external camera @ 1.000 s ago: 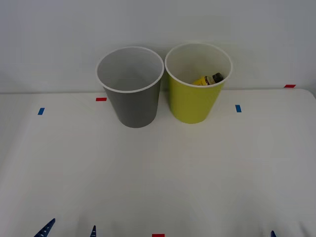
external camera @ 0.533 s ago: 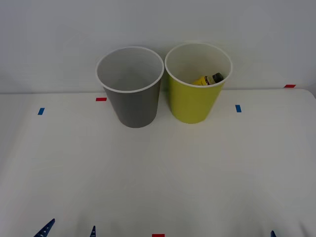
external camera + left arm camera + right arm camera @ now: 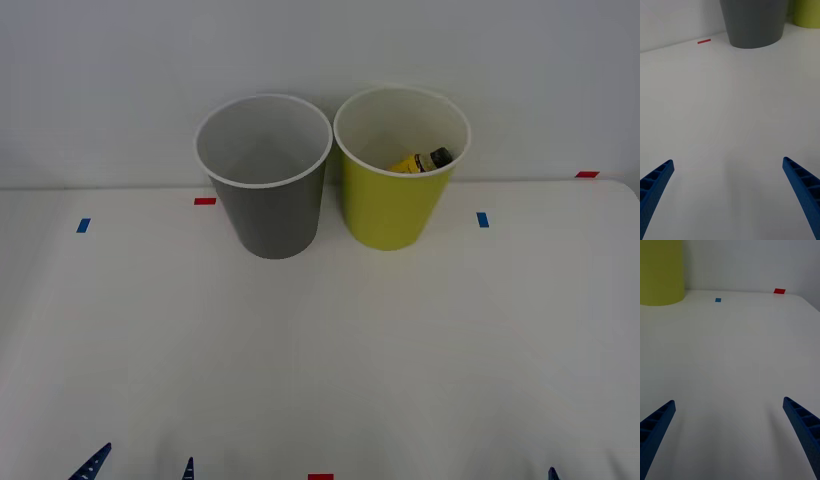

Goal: Put cans in the gray bin and PET bottles in the light green bin.

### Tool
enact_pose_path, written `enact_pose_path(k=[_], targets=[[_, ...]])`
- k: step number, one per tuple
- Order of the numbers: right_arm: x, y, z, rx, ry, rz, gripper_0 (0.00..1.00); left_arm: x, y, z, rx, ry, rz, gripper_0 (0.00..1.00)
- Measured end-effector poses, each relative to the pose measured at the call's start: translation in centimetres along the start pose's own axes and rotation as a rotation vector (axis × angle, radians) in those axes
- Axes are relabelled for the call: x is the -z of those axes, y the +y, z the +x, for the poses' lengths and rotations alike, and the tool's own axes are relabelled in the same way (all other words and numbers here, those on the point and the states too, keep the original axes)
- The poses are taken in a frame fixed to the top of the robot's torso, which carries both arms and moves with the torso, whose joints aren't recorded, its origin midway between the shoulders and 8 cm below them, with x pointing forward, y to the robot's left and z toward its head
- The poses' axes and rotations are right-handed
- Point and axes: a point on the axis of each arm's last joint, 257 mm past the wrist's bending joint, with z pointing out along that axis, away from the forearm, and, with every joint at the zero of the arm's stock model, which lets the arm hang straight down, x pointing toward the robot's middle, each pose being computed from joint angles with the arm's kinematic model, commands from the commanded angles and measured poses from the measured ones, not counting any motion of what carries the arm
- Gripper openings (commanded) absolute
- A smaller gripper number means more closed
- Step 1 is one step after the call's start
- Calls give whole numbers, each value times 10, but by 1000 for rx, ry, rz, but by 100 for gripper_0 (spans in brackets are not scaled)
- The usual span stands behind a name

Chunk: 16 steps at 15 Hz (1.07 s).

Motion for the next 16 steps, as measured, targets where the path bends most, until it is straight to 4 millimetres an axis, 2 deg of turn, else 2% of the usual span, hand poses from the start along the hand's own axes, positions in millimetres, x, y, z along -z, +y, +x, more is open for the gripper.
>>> enact_pose_path(k=[16], targets=[[0,0,0,0,0,0,100,0,0,0,0,0,0,100]])
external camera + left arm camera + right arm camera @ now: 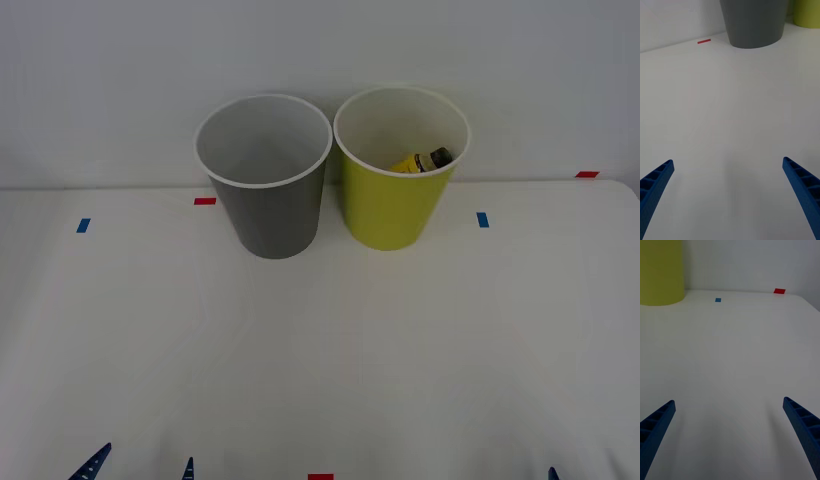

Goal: Put cans in the gray bin and PET bottles in the light green bin.

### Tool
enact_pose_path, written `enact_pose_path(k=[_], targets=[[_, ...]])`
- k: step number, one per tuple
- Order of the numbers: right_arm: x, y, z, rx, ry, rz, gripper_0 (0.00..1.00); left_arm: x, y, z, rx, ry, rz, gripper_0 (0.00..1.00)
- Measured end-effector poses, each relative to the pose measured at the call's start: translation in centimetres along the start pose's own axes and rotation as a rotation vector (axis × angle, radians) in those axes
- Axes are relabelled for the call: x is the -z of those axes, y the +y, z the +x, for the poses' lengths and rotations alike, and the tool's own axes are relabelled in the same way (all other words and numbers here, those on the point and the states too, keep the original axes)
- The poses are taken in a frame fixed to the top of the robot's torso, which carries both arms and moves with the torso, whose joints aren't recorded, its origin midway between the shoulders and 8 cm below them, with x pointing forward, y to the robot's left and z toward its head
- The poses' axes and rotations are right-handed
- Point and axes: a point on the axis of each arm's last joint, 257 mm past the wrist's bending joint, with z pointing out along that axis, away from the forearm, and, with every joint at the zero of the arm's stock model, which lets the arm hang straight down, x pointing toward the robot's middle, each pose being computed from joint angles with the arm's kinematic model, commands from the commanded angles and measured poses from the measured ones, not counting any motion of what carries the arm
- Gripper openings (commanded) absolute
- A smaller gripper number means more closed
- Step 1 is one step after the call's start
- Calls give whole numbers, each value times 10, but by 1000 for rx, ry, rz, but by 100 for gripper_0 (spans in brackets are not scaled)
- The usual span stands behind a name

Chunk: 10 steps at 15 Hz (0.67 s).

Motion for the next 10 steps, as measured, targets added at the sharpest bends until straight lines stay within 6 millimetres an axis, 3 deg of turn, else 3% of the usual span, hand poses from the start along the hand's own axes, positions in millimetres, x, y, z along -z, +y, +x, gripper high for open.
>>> enact_pose_path(k=[10], targets=[[0,0,0,0,0,0,100,0,0,0,0,0,0,100]])
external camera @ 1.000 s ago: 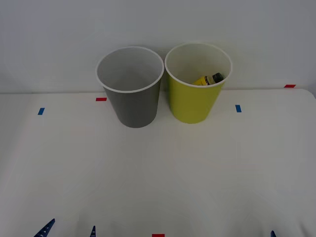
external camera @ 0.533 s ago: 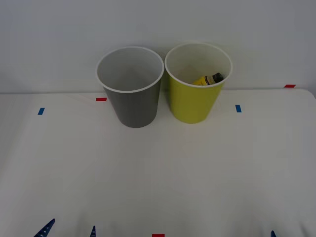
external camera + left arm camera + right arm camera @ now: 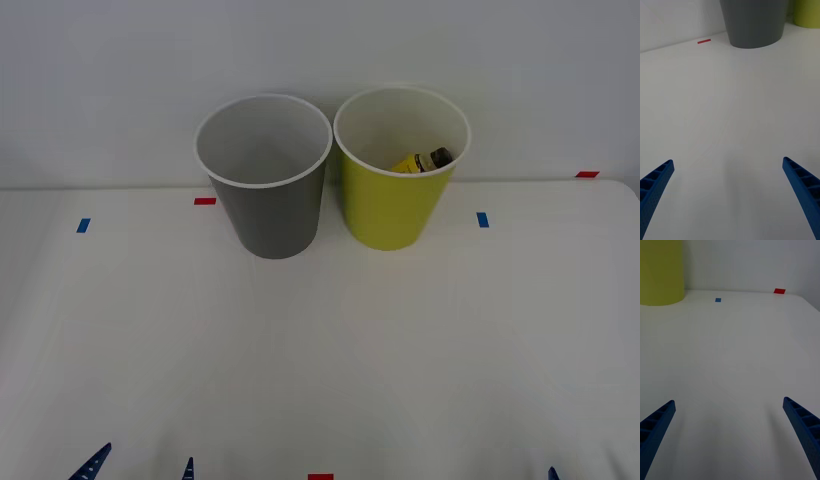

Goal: Put cans in the gray bin and PET bottles in the light green bin.

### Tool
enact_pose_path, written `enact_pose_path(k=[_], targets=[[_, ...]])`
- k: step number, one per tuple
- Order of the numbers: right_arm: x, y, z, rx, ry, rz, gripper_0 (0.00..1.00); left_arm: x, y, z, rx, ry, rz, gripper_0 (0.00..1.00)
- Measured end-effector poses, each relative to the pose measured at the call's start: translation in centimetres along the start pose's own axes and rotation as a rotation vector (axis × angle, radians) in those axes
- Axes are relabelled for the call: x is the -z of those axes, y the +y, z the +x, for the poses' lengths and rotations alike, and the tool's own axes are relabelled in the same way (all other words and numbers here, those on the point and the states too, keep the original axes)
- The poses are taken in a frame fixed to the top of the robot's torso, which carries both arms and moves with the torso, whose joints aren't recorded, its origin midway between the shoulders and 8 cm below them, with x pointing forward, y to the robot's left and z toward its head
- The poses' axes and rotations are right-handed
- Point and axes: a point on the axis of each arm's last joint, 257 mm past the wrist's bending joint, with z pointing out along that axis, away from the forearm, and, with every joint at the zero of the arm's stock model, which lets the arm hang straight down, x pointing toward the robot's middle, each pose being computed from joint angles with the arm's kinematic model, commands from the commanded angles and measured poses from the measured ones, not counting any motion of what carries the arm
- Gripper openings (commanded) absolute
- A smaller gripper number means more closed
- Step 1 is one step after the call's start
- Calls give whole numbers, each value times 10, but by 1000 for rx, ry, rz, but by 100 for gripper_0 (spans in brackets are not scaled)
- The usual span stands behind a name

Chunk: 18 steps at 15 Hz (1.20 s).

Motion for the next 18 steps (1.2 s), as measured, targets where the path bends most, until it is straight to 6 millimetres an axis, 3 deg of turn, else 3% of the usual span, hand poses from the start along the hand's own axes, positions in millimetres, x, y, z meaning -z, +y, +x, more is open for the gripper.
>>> enact_pose_path(k=[18], targets=[[0,0,0,0,0,0,100,0,0,0,0,0,0,100]])
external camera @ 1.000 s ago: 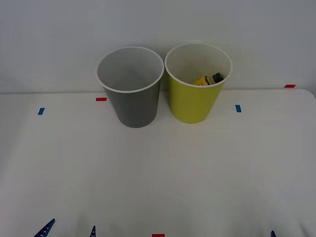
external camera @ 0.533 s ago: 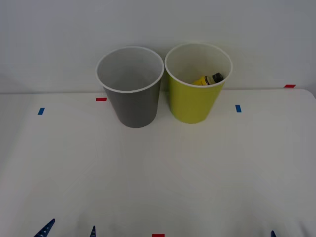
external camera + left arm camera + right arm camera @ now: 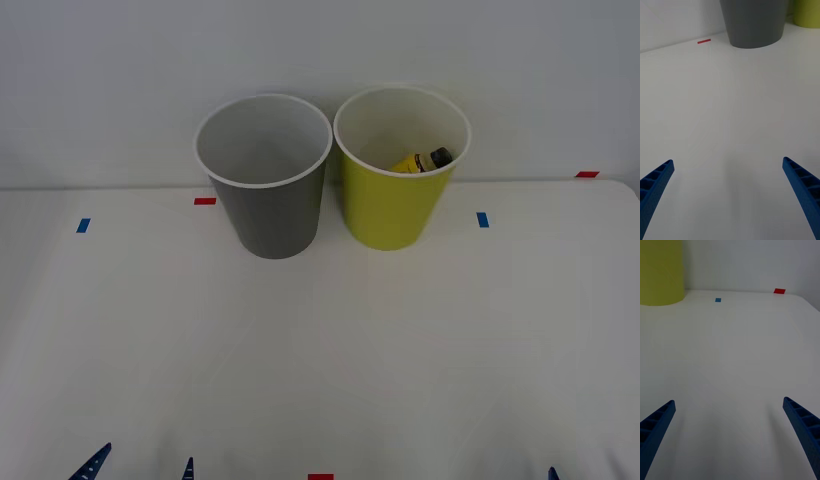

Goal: Put cans in the gray bin and PET bottles in the light green bin.

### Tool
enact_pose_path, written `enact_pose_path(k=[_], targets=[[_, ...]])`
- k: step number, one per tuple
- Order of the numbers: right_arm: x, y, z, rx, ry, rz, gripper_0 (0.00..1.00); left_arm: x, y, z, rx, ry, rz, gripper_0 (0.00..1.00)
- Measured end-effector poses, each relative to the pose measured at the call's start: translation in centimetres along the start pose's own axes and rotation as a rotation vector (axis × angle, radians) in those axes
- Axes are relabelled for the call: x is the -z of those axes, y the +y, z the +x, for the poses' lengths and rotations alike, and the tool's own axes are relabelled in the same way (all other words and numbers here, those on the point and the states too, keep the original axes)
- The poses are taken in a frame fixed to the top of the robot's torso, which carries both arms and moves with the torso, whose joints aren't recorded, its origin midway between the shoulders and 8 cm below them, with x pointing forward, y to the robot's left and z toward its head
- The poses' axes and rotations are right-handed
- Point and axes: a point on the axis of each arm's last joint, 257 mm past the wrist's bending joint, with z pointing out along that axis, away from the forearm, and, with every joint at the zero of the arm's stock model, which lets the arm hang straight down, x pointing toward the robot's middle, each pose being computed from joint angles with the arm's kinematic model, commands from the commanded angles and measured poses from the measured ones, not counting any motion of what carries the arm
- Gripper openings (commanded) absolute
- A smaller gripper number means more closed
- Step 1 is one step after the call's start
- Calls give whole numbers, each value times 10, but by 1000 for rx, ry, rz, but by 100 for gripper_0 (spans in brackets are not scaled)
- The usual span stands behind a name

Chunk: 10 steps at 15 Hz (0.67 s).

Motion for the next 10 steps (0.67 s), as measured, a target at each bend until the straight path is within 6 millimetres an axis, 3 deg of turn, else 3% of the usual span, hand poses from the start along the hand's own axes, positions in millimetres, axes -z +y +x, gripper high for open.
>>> enact_pose_path(k=[10], targets=[[0,0,0,0,0,0,100,0,0,0,0,0,0,100]])
